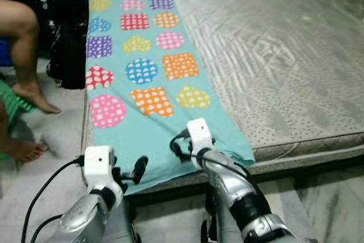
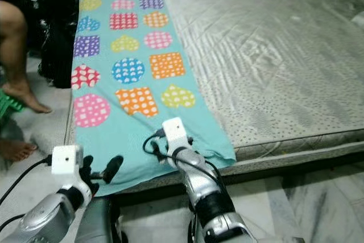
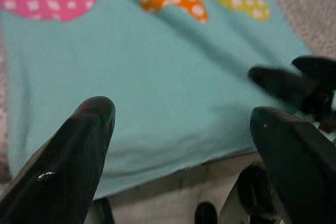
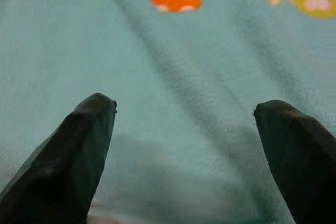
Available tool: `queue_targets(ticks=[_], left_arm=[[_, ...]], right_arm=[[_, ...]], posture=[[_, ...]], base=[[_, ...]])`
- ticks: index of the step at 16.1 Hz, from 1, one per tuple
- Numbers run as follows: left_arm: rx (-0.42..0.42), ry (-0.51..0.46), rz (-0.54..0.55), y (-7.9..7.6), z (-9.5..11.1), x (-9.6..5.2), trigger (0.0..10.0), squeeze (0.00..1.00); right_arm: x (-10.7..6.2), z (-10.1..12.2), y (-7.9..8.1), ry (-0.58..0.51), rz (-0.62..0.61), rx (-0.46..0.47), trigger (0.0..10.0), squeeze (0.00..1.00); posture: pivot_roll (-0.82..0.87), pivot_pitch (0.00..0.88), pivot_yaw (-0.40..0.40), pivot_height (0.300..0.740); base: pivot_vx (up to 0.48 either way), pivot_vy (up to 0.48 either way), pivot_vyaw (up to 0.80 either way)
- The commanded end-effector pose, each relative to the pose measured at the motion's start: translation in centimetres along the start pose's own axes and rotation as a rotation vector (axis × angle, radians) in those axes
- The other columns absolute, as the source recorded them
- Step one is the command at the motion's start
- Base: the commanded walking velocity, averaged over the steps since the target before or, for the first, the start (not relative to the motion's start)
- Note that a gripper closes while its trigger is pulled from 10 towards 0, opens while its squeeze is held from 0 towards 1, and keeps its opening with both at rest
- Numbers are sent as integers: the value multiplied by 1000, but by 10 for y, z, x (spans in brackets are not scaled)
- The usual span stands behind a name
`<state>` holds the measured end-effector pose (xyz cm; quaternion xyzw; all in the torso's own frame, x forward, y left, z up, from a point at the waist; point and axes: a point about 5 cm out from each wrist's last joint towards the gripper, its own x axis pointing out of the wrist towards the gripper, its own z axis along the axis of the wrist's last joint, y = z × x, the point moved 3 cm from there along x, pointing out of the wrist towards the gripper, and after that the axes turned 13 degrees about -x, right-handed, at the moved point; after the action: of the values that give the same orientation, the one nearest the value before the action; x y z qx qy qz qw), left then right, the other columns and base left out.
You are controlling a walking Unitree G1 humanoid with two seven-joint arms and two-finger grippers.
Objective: Clean up the room
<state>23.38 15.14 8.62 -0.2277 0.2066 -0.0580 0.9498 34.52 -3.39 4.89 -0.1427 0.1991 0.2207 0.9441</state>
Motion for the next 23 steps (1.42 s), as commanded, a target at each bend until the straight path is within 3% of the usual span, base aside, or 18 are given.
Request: queue_targets(ticks=[1,7,10,12,15,17,19,23], left_arm=[[1,-2,6,1,2,-5,10000,0],[10,13,13,2,2,-7,10000,0],[10,7,13,2,4,-5,10000,0],[11,5,13,1,5,-4,10000,0],[10,4,16,1,5,-2,10000,0],[11,6,16,2,5,0,10000,0],[16,9,16,1,5,1,10000,0],[13,21,25,3,3,2,10000,0]], right_arm=[[1,-2,1,-4,-8,32,10000,0],[2,-1,-3,-82,-27,42,10000,0],[3,3,-3,-111,-40,44,10000,0],[4,10,-10,-128,-97,-25,10000,0],[7,21,-21,-126,-163,-31,10000,0],[11,17,-20,-67,-168,-110,10000,0],[12,-1,-23,46,-165,-154,10000,0],[1,-30,-57,155,-218,-153,10000,0]], posture=[[-2,218,-20,592],[-2,227,-7,543],[-5,227,-4,543],[-7,225,-5,543],[-8,220,-5,543],[-5,216,-4,543],[-1,213,-7,543],[-14,212,-9,543]], base=[[0,0,0],[0,0,0],[0,0,0],[0,0,0],[0,0,0],[0,0,0],[0,0,0],[0,0,0]])
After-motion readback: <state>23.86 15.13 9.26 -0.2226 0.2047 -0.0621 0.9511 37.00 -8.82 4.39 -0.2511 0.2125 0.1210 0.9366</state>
